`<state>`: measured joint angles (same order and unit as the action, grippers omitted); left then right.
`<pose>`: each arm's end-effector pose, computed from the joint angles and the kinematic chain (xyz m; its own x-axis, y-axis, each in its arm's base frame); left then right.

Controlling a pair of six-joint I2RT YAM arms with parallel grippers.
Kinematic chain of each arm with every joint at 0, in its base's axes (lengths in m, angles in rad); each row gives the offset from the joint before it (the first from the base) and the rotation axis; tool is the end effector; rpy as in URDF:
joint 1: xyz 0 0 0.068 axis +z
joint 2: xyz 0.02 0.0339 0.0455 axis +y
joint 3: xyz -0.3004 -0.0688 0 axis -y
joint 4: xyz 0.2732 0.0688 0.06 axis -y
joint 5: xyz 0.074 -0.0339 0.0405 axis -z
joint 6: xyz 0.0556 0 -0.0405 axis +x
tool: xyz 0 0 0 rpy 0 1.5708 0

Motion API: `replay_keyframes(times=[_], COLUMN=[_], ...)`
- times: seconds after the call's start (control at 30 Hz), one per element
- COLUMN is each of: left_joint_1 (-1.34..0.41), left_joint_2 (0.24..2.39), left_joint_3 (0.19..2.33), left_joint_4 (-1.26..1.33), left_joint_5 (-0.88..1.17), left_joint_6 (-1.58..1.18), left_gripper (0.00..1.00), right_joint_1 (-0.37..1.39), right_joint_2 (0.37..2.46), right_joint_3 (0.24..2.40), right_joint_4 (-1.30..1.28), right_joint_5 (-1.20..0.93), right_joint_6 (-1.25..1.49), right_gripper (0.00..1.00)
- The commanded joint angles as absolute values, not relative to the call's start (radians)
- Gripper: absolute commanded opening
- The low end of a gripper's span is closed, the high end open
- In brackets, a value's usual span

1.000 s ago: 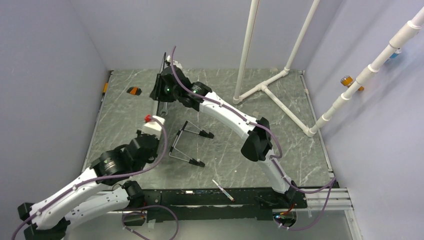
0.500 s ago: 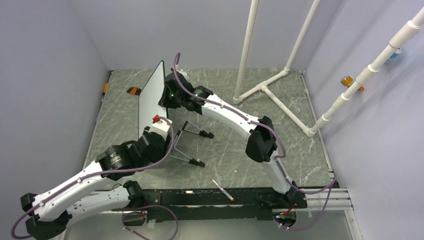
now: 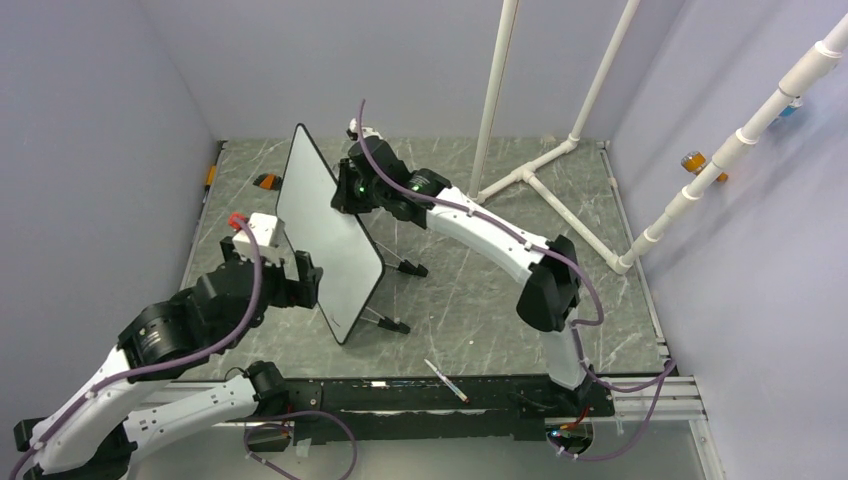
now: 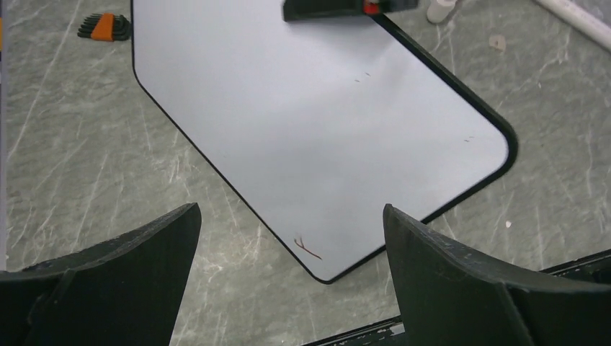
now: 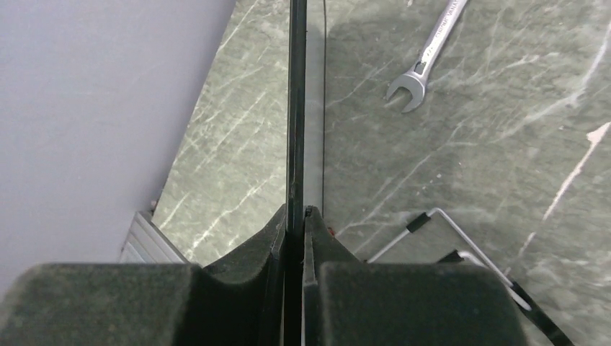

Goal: Write a sentence on the whiteboard
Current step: Pick up the whiteboard at the center of the board.

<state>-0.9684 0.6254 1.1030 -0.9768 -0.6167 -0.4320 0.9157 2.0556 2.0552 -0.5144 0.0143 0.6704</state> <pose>0.0811 -0.0611 0.4111 -0.4073 -0.0105 -0.9132 0.2356 0.9649 -0.1162 0.3333 0.4325 0.3754 -0.7230 0.0787 -0.6864 -0.4290 0.7276 0.5353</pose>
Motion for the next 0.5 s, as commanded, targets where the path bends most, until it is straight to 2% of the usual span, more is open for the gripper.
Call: replay_keyframes(times=[0.0, 0.3, 0.47], left_joint_1=[-0.965, -0.965, -0.965], left_joint_2=[0.598, 0.601, 0.545], left_joint_3=[1.152, 1.209, 1.200], left_joint_4=[-1.004, -1.054, -0.985], left_joint_5=[-0.679, -0.734, -0.718], left_joint_6=[-0.453, -0.523, -0.539], left_gripper=[0.99, 1.00, 0.99], right_joint_1=[0.904, 0.876, 0.850], right_joint_2=[1.852, 1.688, 1.594], right_joint_3=[2.010, 1.839, 1.759], right_joint_4=[-0.288, -0.125, -0.014], right_joint_5=[-0.012, -0.031, -0.029], right_joint_6=[0.638, 0.712, 0.775], right_gripper=[0.00, 0.00, 0.00])
